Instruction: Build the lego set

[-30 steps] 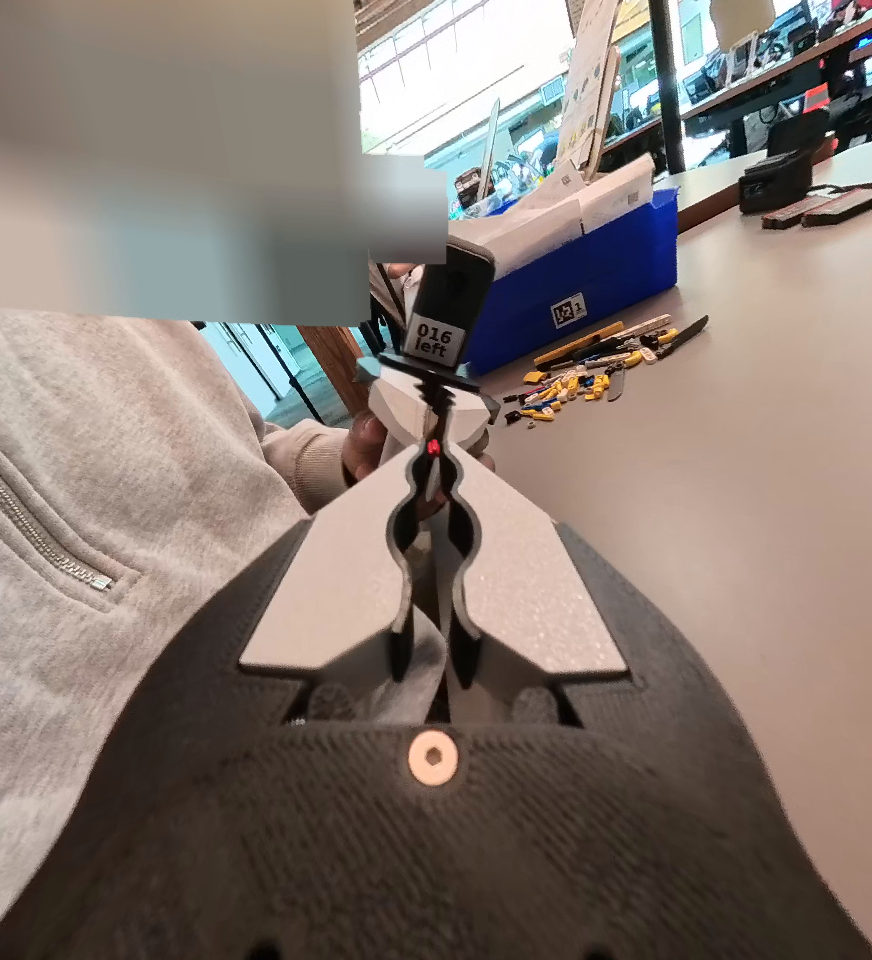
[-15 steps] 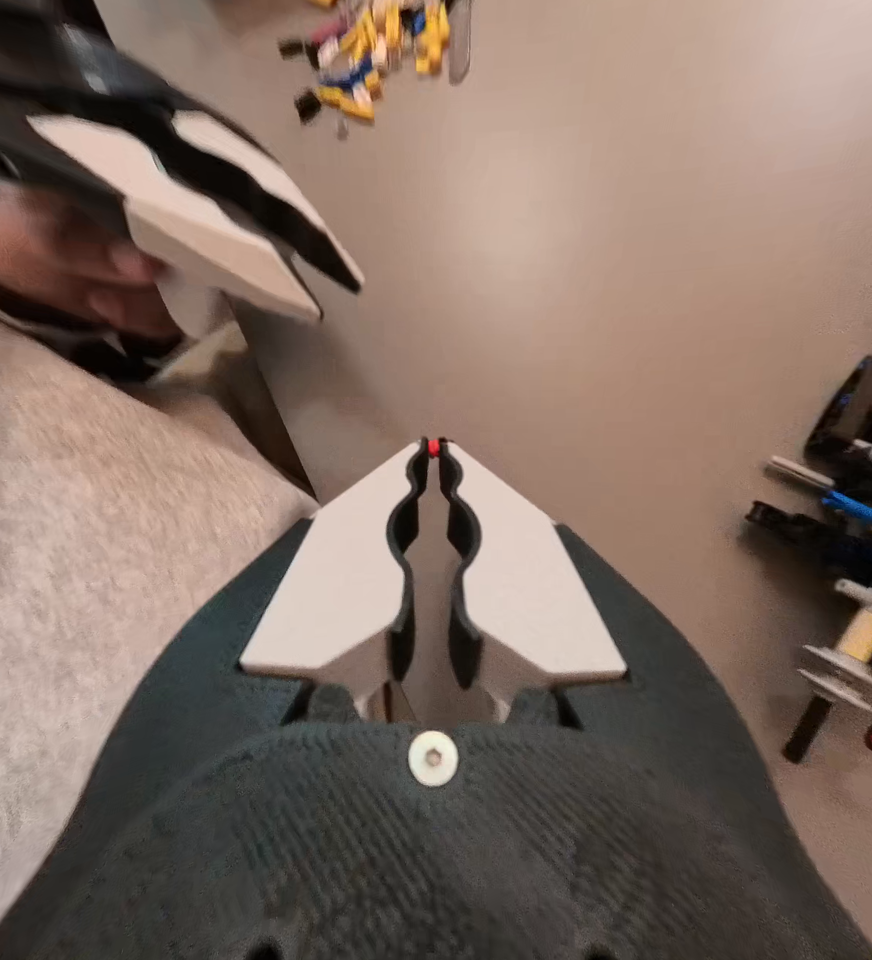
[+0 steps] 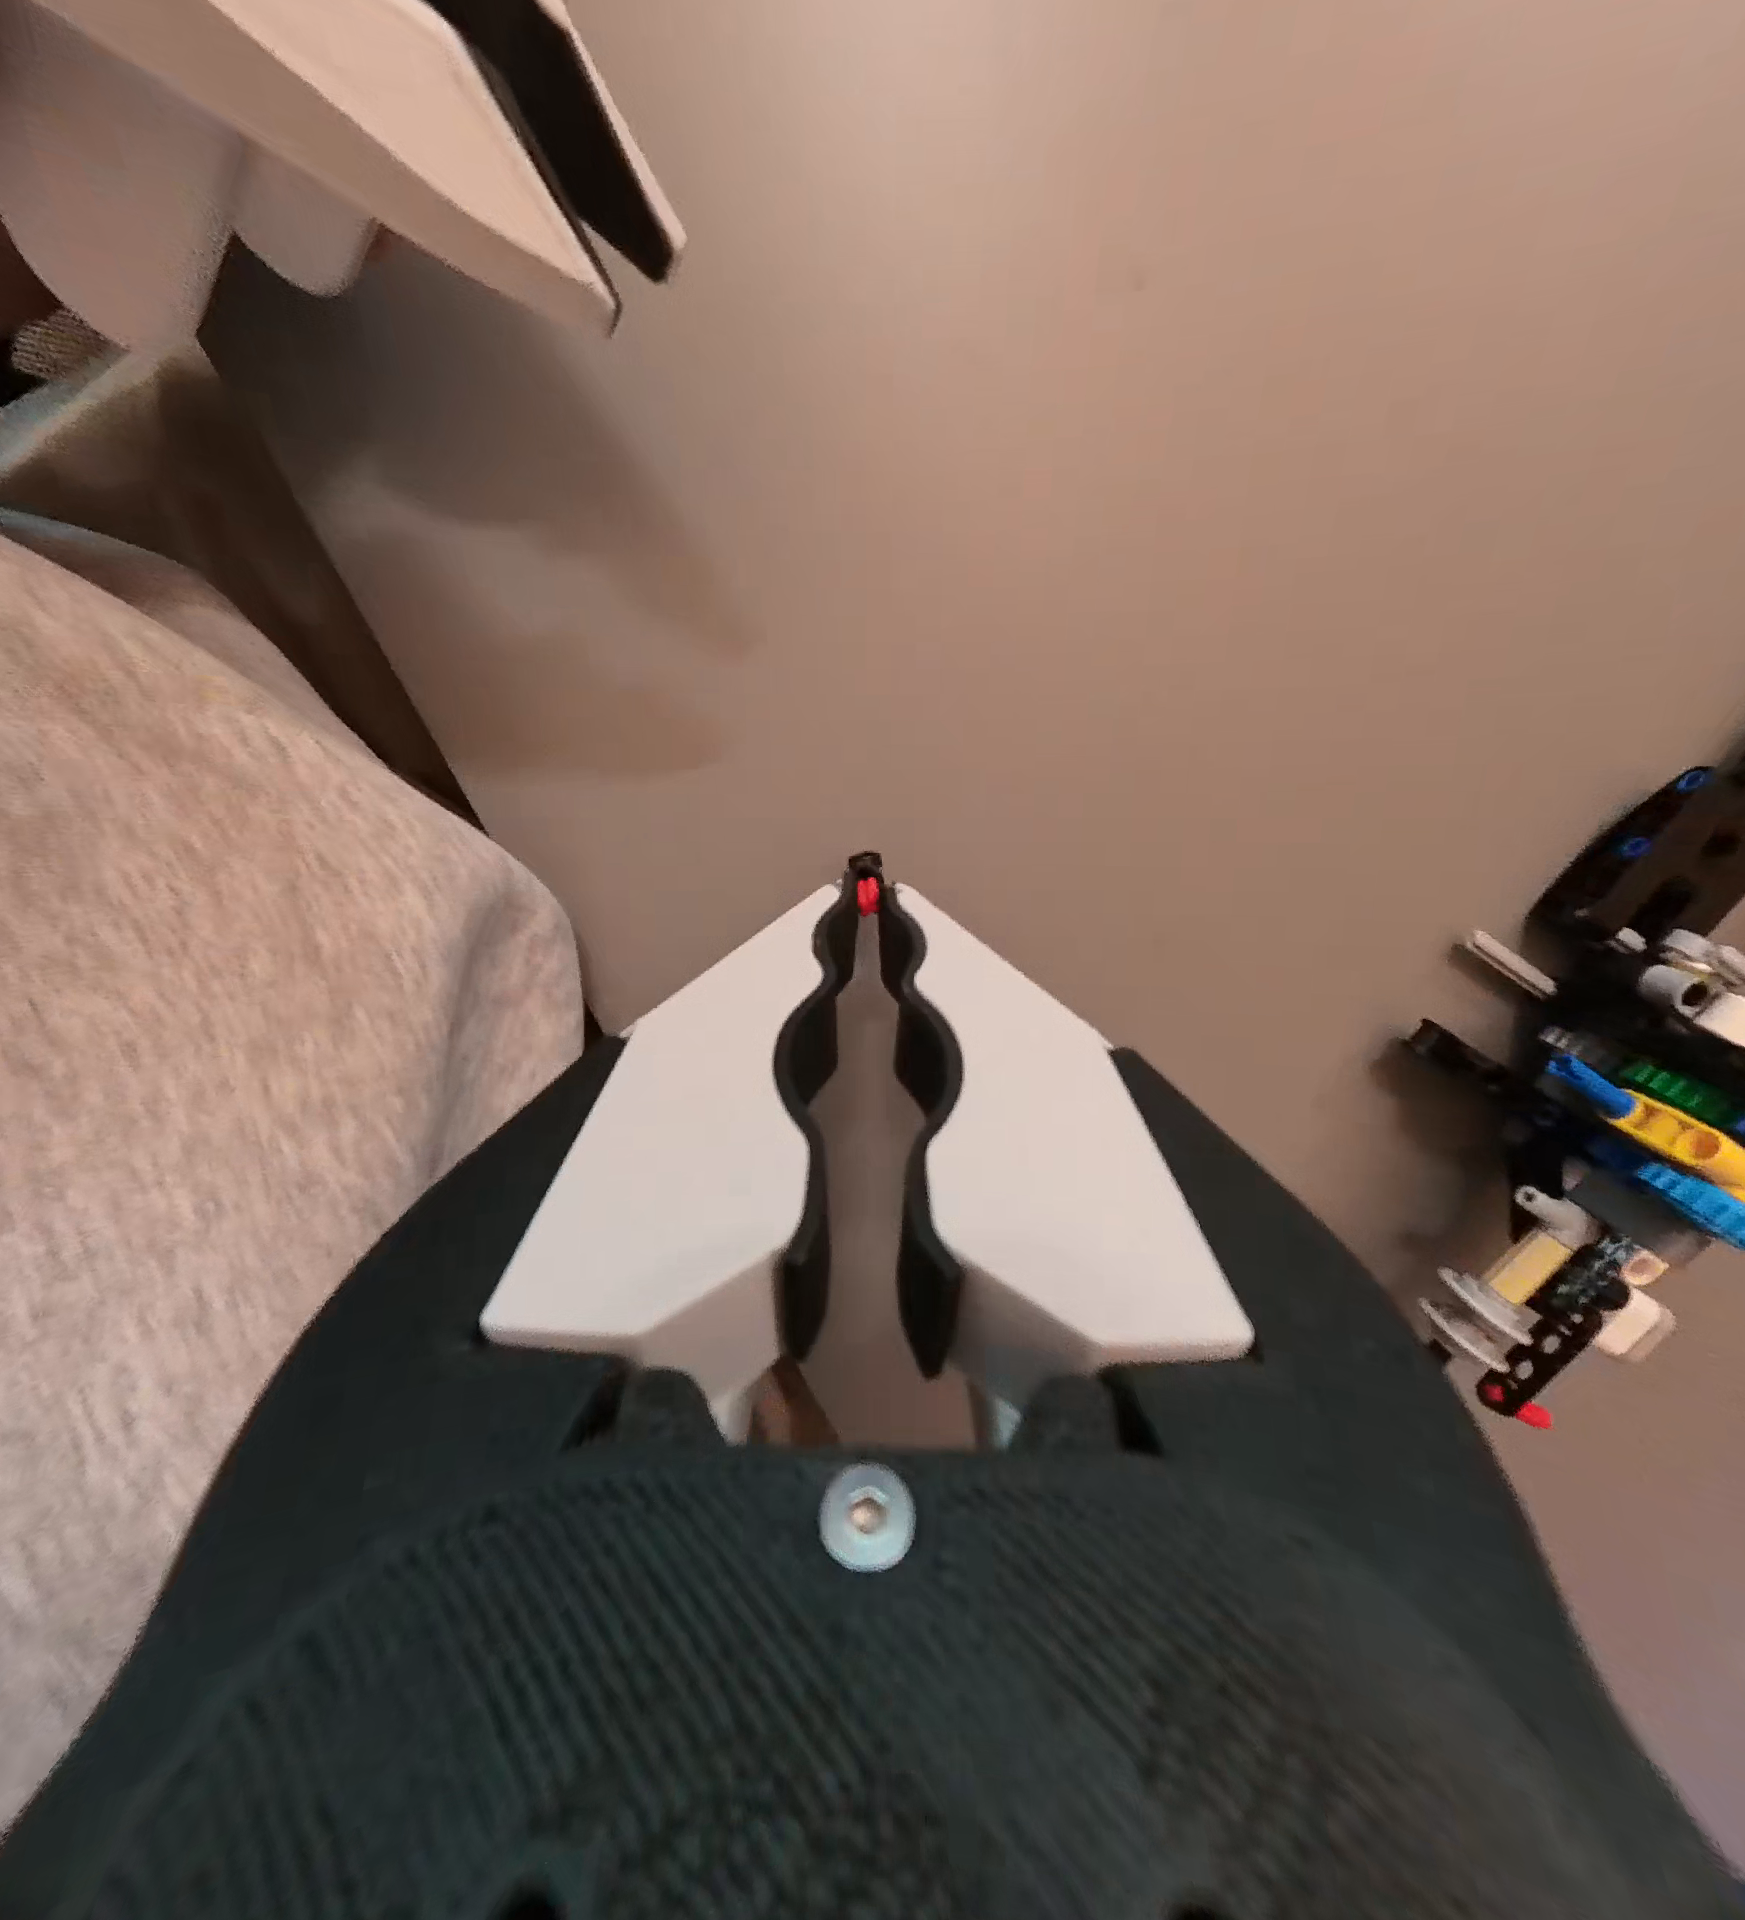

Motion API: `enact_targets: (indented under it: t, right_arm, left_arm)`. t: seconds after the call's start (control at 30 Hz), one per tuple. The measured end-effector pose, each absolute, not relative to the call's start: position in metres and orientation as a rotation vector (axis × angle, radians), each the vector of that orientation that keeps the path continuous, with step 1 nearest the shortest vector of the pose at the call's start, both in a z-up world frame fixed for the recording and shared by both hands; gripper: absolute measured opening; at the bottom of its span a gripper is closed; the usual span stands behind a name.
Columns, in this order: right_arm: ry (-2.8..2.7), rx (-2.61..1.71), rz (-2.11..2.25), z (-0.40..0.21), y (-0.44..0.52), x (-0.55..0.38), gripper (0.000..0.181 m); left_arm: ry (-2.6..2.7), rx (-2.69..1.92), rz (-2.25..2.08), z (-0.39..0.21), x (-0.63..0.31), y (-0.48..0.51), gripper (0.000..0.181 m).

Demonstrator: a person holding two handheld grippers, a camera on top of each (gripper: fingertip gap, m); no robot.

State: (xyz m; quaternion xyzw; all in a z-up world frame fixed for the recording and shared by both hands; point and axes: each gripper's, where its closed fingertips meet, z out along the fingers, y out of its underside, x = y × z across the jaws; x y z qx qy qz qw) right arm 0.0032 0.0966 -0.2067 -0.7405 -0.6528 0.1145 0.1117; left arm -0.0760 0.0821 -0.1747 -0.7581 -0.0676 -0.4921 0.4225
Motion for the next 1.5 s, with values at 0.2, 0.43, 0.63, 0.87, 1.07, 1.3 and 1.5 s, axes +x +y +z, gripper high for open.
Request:
enact_targets:
  t: [0.2,0.43,0.63,0.87,1.07,1.3,1.5]
  right_arm:
    - [-1.93,-2.19,0.315,-0.2073,0.0955,0.0021,0.003]
    - [-1.988,-2.154,0.289,-0.2086,0.0938,0.0006,0.003]
    - [-1.993,-2.168,0.245,-0.2088,0.0947,0.002,0.003]
    - [-1.988,-2.181,0.227,-0.2091,0.0948,0.0021,0.002]
    - [-1.974,-2.214,0.241,-0.2094,0.0949,0.0027,0.002]
    - [-1.989,-2.219,0.221,-0.2115,0.0949,0.0034,0.003]
    - [-1.986,-2.225,0.234,-0.2131,0.0951,0.0031,0.002]
  left_arm:
    - [-0.171,-1.91,-1.243,-0.1774,-0.0745,0.0825,0.009]
    - [-0.175,-1.913,-1.249,-0.1781,-0.0741,0.0827,0.009]
    - [-0.176,-1.917,-1.249,-0.1788,-0.0742,0.0825,0.008]
    - [-0.181,-1.924,-1.257,-0.1804,-0.0741,0.0823,0.008]
    - [-0.181,-1.93,-1.259,-0.1813,-0.0739,0.082,0.008]
    - [-0.178,-1.939,-1.26,-0.1826,-0.0731,0.0814,0.008]
    - [-0.175,-1.944,-1.263,-0.1833,-0.0729,0.081,0.008]
